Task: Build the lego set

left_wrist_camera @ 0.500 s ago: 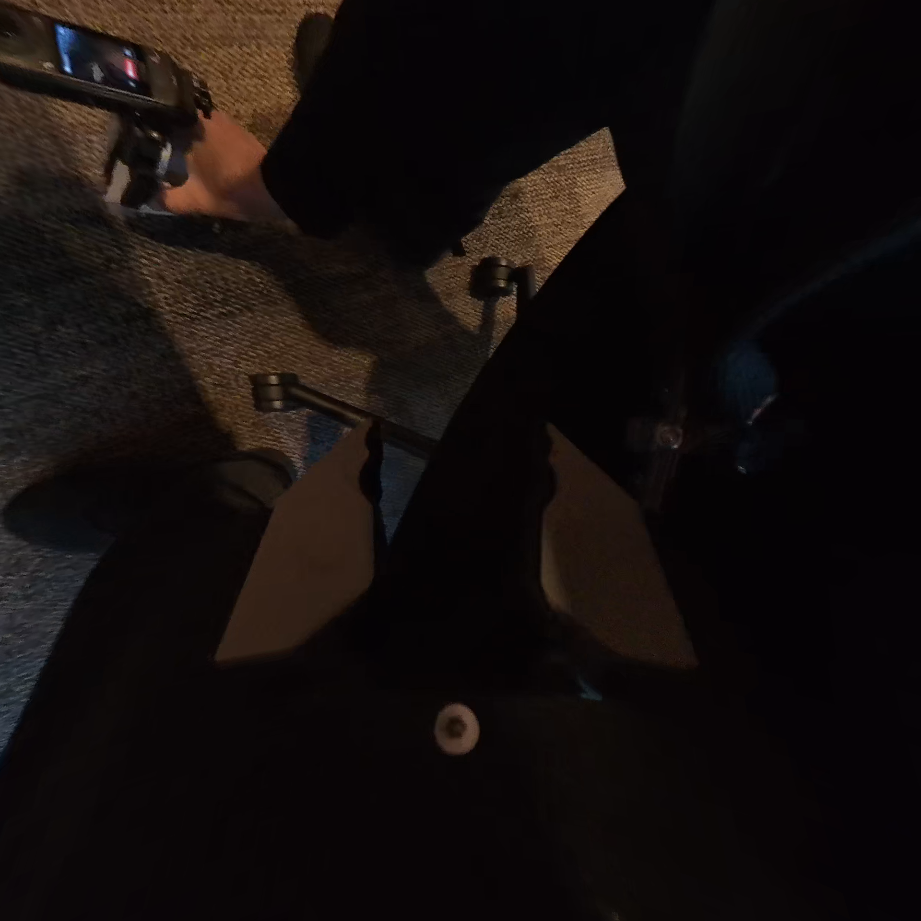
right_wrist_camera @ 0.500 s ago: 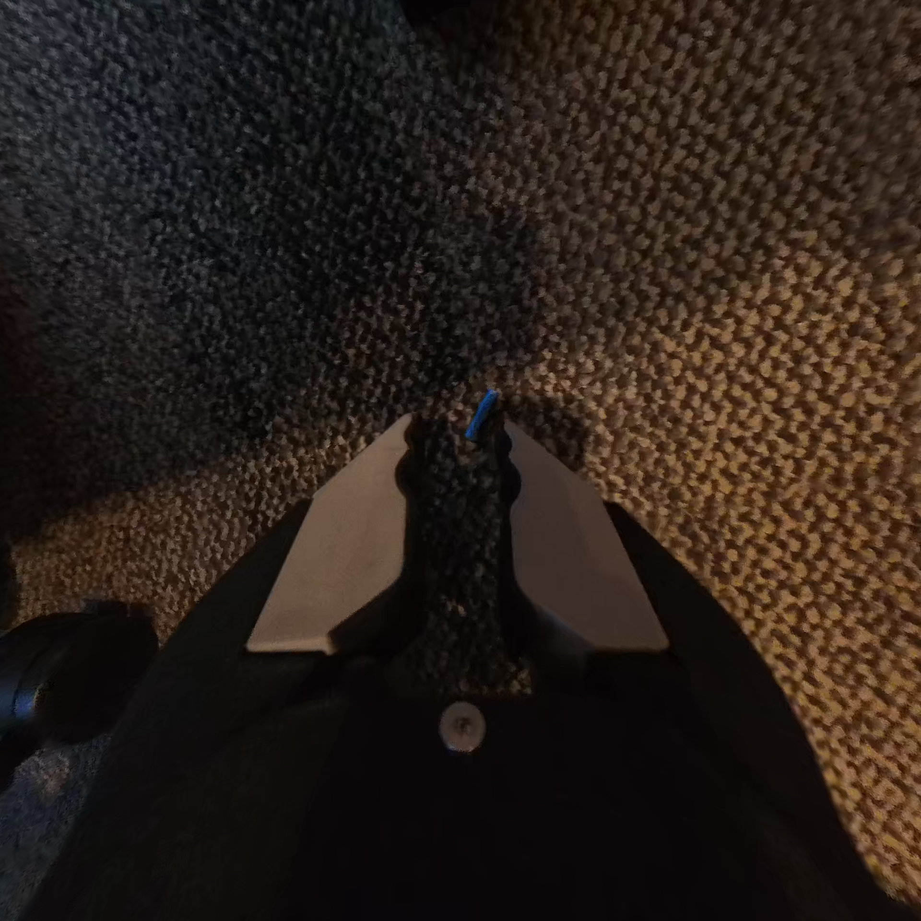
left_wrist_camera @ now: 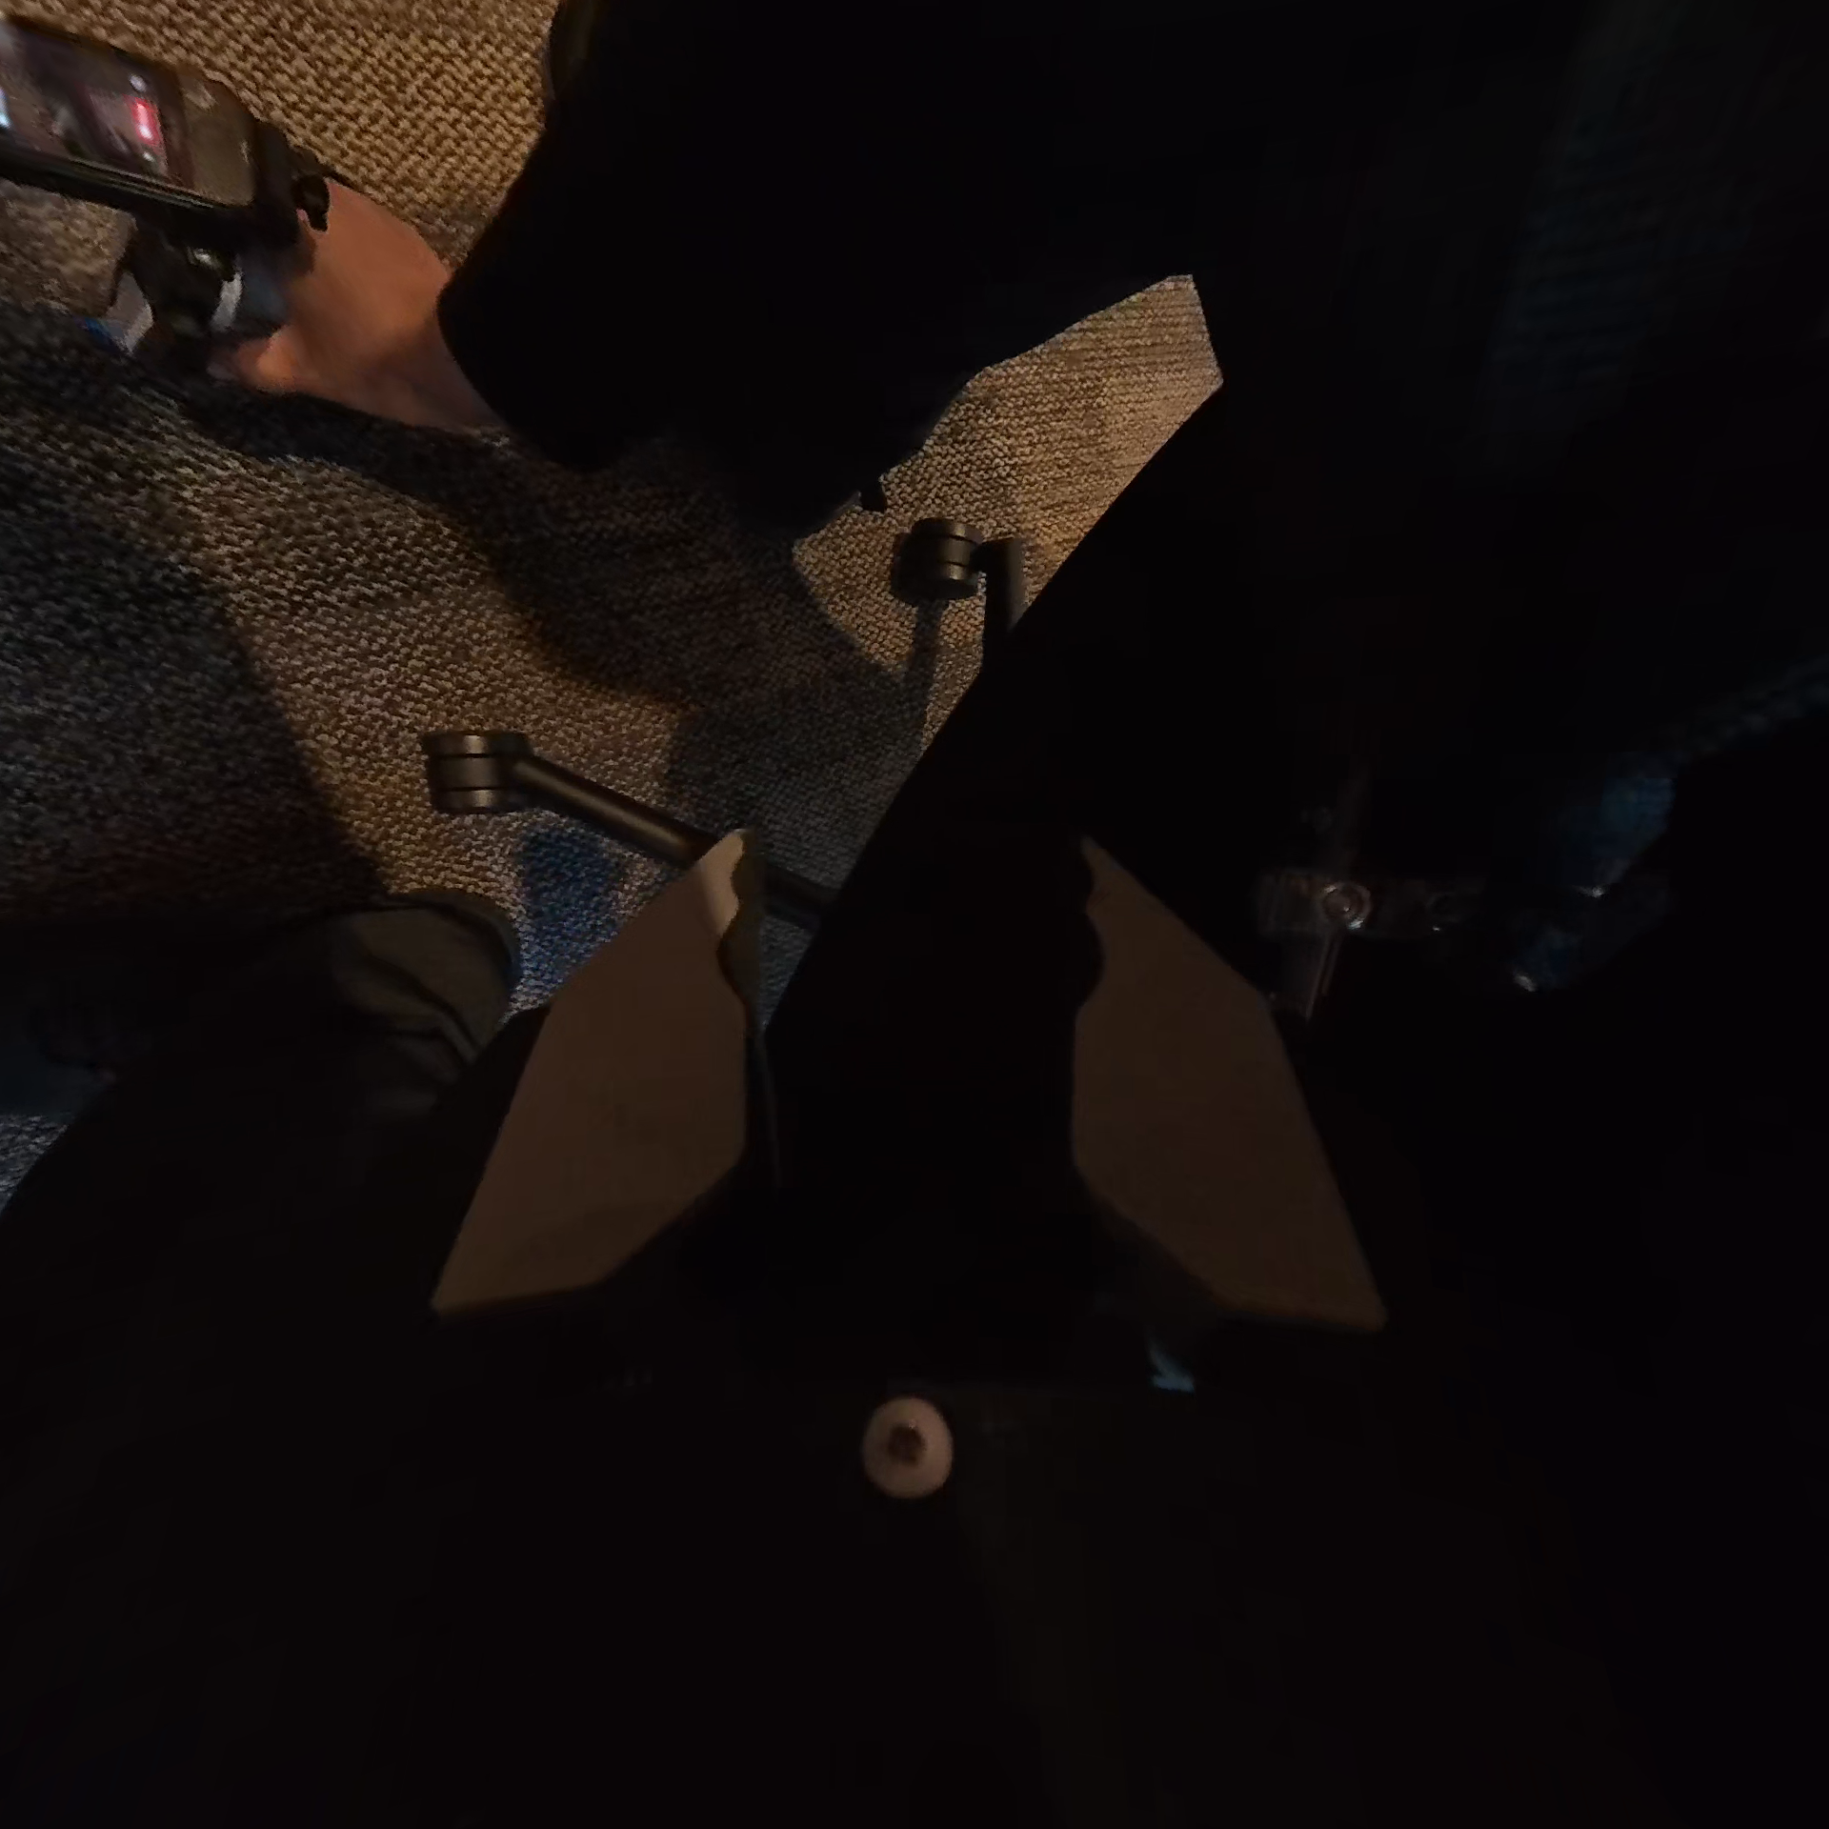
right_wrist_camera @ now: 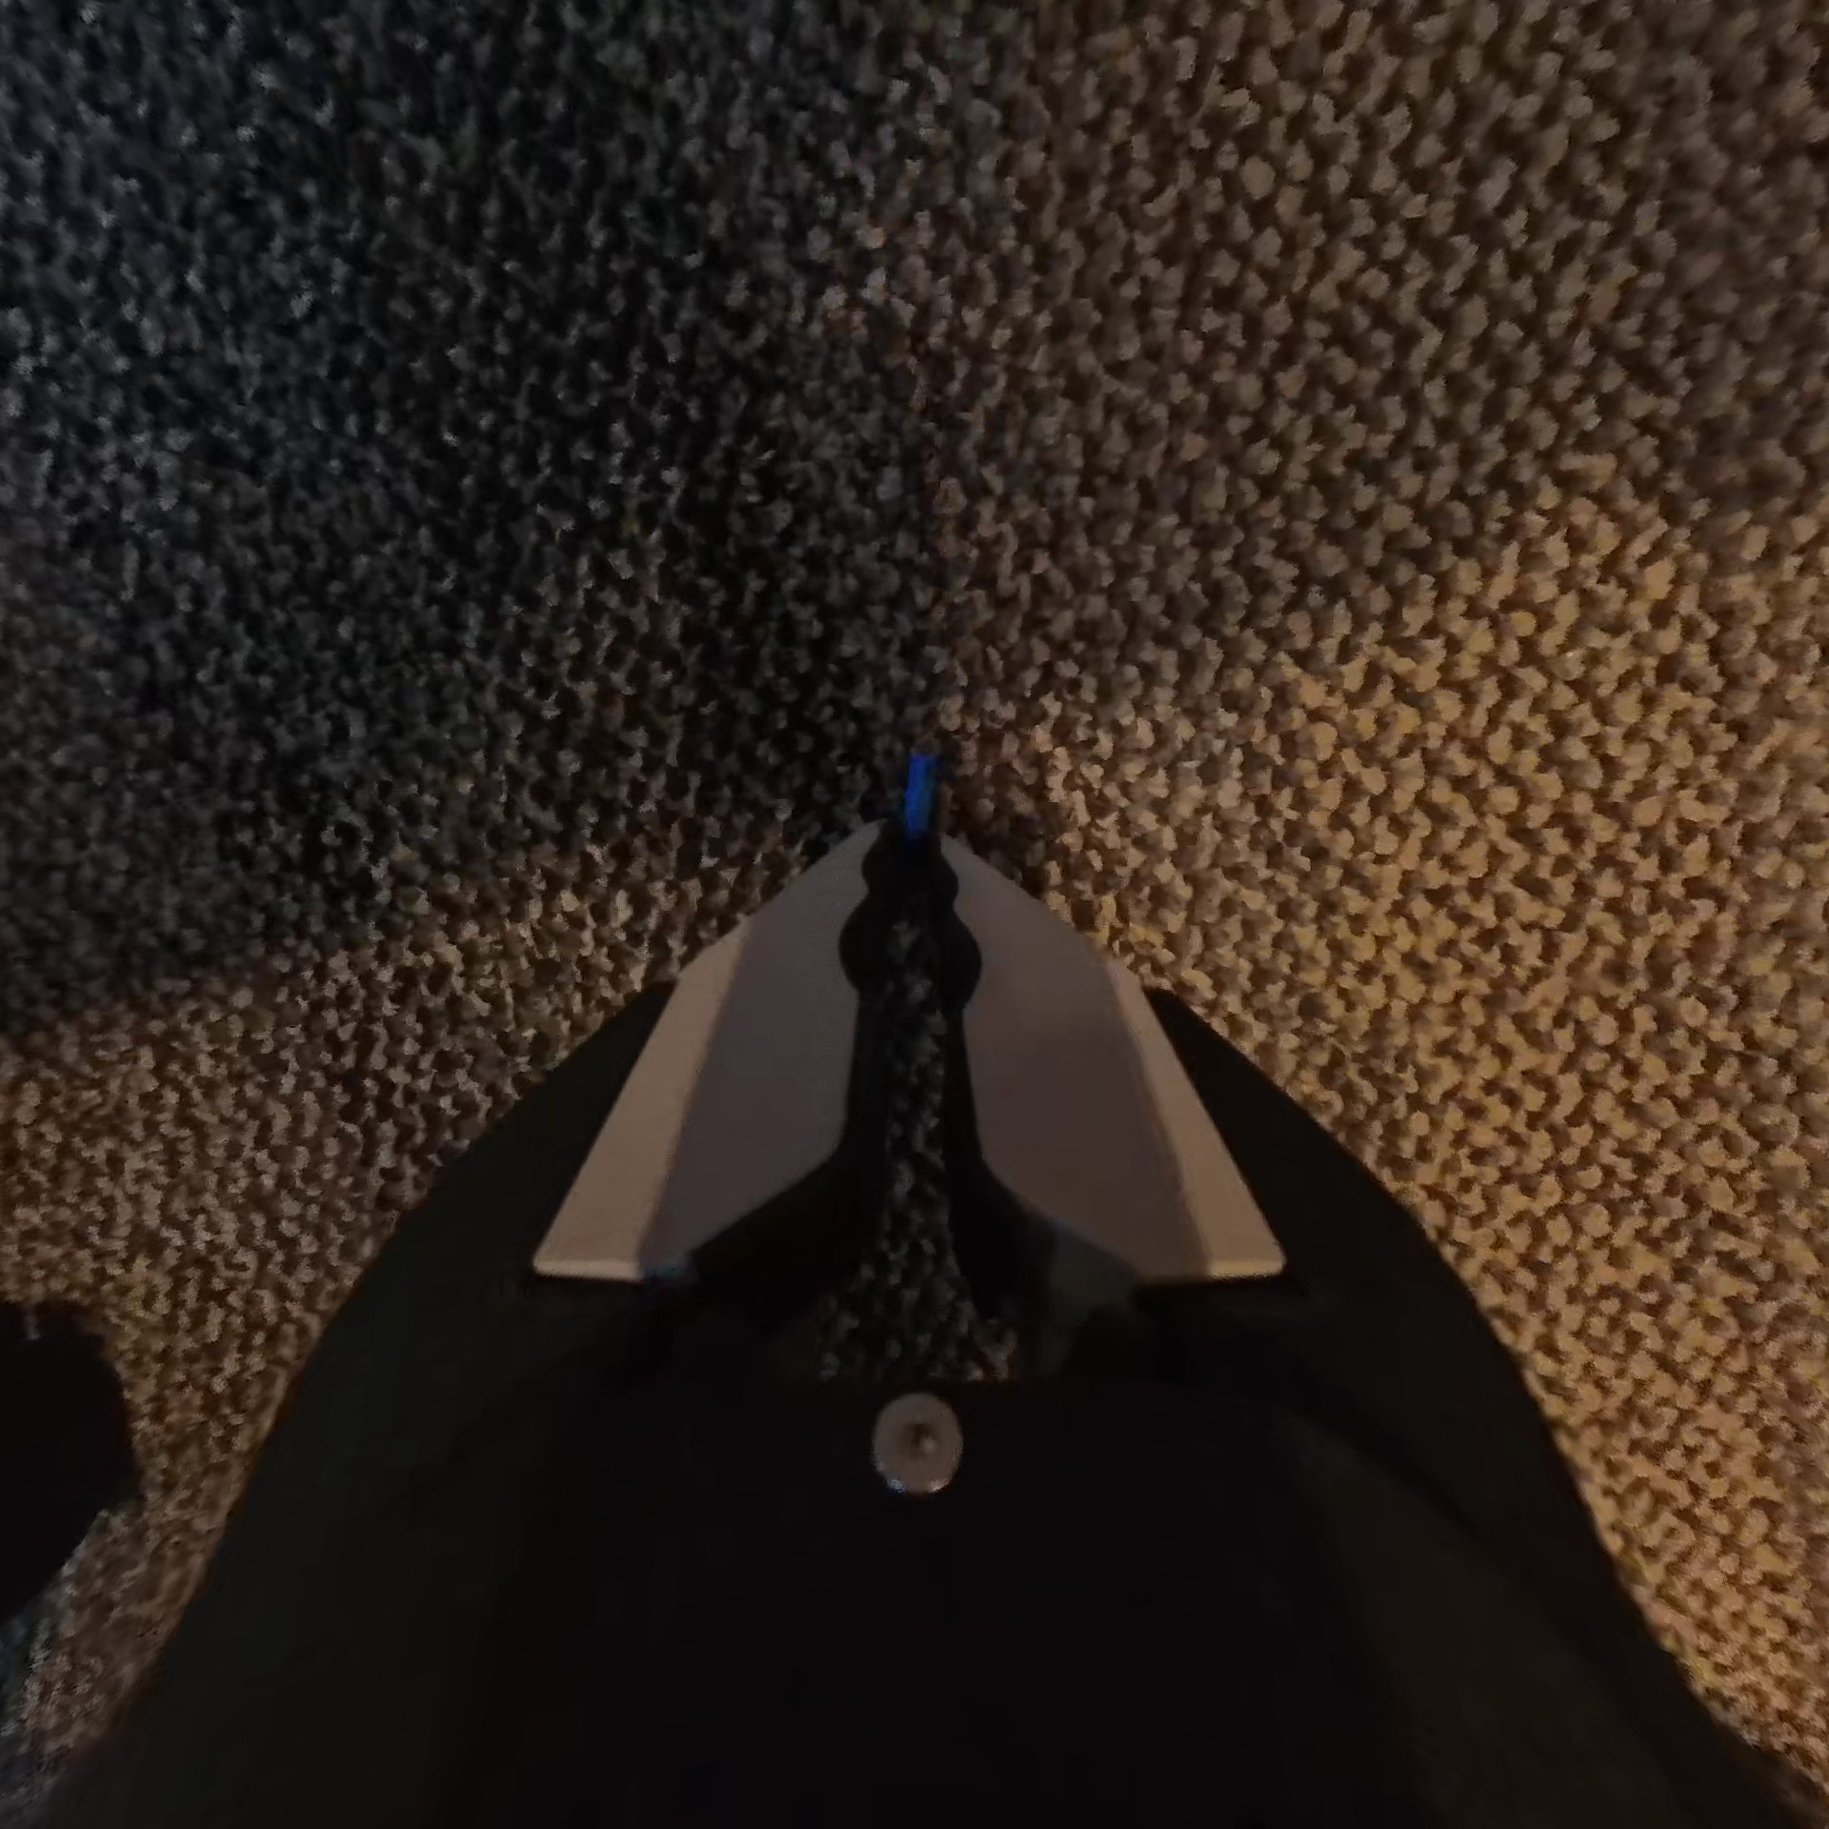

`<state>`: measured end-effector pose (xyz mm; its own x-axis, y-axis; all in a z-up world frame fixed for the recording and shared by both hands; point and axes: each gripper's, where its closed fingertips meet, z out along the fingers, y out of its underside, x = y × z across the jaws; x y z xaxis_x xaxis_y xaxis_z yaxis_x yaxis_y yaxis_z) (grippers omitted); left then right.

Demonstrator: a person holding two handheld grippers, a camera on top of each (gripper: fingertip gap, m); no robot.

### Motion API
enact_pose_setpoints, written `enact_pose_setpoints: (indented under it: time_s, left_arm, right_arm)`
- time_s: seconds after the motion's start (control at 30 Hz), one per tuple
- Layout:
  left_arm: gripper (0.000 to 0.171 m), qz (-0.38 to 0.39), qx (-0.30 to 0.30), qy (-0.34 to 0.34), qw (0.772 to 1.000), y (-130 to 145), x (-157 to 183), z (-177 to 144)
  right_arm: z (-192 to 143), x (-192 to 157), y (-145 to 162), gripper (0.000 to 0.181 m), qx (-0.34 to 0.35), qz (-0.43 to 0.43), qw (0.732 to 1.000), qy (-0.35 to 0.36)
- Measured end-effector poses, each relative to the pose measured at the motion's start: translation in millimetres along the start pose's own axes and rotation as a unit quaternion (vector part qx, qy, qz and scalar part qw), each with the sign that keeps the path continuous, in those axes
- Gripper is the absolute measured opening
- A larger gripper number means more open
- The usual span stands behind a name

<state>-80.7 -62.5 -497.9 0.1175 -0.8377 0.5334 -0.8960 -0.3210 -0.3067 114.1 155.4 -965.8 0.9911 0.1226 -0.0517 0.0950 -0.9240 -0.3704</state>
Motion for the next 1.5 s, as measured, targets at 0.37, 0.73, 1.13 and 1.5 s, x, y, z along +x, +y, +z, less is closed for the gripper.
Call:
enact_pose_setpoints:
  time_s: [0.37,0.73,1.13,1.5]
  left_arm:
    - [0.062,0.008,0.058,-0.013,0.998,-22,-4,-14]
    - [0.055,0.057,0.150,-0.054,0.986,-81,91,-84]
    - [0.052,0.131,0.246,-0.192,0.941,-86,136,-133]
    - [0.049,0.078,0.297,-0.142,0.941,-86,130,-149]
  right_arm:
    - [-63,33,-19,0.001,0.010,0.120,0.977,-0.177]
    - [-313,48,-130,0.001,0.068,0.001,0.977,-0.202]
    - [-624,-102,-137,0.002,0.210,-0.208,0.905,-0.307]
    - [-752,-203,-129,0.002,0.321,-0.175,0.796,-0.483]
